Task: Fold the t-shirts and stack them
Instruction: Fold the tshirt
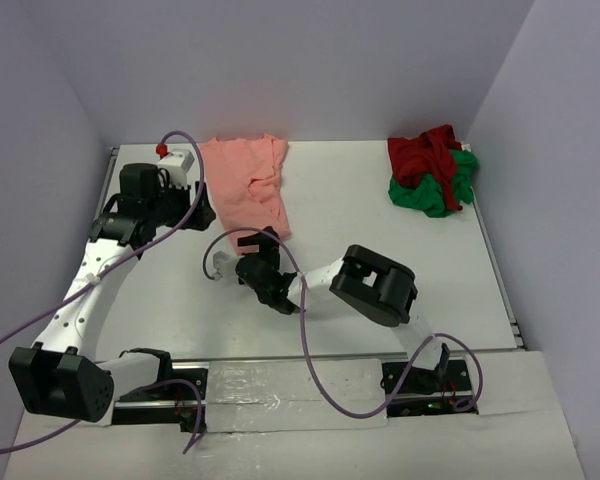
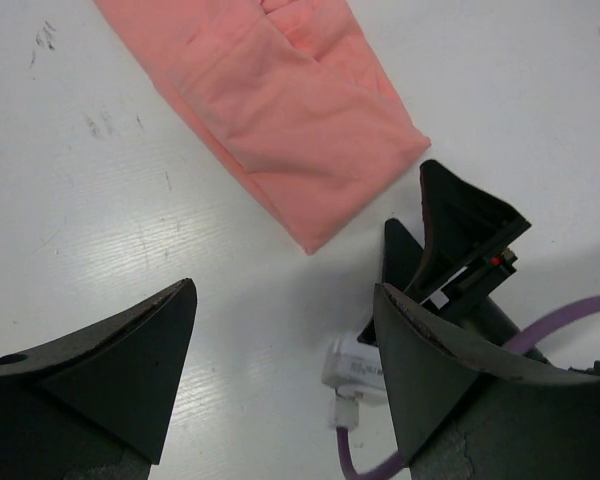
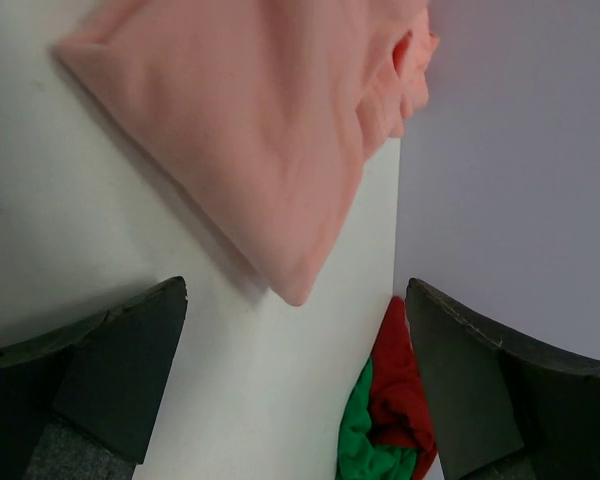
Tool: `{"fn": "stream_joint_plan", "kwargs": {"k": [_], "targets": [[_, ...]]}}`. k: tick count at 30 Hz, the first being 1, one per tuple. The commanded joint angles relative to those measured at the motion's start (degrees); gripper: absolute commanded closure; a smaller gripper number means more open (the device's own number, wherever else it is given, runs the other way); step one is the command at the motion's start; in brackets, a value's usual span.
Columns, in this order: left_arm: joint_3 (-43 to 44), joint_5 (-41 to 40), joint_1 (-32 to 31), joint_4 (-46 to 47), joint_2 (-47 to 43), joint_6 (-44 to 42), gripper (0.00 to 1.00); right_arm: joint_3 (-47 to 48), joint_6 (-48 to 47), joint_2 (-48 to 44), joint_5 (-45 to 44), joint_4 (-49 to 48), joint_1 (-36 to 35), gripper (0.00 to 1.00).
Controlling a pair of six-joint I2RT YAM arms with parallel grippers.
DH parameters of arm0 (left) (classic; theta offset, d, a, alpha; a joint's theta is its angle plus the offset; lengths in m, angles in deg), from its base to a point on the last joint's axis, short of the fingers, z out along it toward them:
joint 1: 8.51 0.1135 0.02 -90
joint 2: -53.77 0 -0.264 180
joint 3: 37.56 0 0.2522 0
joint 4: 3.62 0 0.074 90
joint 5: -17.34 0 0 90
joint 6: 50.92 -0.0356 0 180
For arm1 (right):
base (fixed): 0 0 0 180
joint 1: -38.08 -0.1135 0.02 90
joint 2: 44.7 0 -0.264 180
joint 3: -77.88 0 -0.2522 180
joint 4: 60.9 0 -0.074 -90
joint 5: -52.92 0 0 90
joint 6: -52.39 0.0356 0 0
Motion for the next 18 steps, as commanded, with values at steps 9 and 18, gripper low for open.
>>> {"fn": "stream_joint_plan", "kwargs": {"k": [9,18], "targets": [[2.32,-0.10,1.01,1.63,-1.23,0.05,0.19,5.97,6.14,-0.79,3.20,10.43,0.18,0.04],[3.65,1.05,1.80,0.57,-0.62,-0.39,0.19,16.52,19.97,-7.30,12.44,41.92,0.36,0.04]]}}
